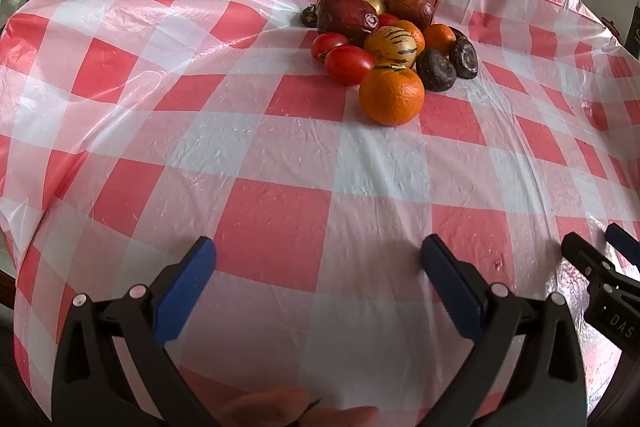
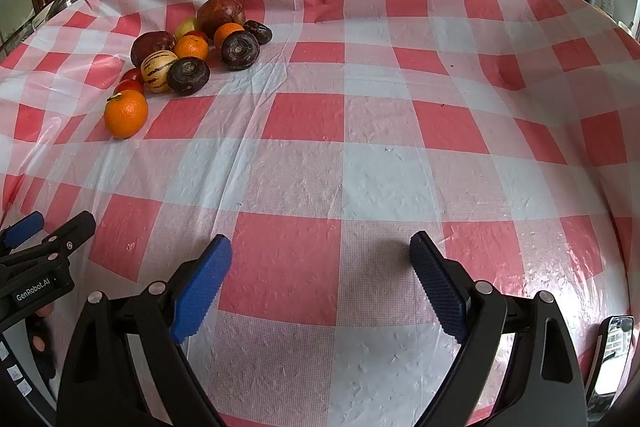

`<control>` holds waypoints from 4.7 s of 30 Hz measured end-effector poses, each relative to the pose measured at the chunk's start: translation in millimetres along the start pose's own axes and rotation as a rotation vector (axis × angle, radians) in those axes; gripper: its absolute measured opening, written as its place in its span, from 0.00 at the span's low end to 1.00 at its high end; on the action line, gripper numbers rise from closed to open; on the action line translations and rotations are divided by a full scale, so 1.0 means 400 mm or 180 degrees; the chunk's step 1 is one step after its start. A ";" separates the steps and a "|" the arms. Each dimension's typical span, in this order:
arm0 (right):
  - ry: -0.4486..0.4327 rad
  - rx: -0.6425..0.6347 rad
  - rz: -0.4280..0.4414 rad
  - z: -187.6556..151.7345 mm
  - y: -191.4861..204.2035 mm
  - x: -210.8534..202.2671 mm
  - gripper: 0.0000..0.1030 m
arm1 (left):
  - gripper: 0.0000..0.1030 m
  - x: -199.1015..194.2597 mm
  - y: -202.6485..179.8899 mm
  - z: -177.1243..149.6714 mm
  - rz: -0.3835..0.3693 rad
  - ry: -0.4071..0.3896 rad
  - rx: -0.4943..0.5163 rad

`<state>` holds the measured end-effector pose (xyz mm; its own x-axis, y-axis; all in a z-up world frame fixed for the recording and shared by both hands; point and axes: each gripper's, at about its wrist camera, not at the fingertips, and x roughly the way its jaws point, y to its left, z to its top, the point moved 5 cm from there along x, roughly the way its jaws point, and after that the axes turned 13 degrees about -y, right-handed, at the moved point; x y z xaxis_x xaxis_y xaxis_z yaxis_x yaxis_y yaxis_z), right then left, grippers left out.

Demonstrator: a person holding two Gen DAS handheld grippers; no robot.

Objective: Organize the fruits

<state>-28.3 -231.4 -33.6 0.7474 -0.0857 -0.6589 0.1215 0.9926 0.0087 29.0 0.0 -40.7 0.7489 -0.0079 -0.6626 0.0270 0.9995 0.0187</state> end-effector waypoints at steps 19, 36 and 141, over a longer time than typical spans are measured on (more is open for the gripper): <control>-0.0002 0.0000 0.0000 0.000 0.000 0.000 0.85 | 0.99 0.000 0.000 0.000 0.0000 -0.0001 0.0000; -0.0004 0.0001 0.0001 0.000 0.000 0.000 0.85 | 0.99 0.000 0.000 0.000 0.0000 -0.0001 0.0000; -0.0225 0.0118 0.0638 0.170 0.075 0.148 0.72 | 0.44 0.024 0.130 0.085 -0.0263 -0.0412 -0.0918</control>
<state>64.0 -212.7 -21.3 0.8028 0.1058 -0.5868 -0.0111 0.9866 0.1626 60.0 50.9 -20.6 0.8305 -0.0750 -0.5519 -0.0834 0.9630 -0.2563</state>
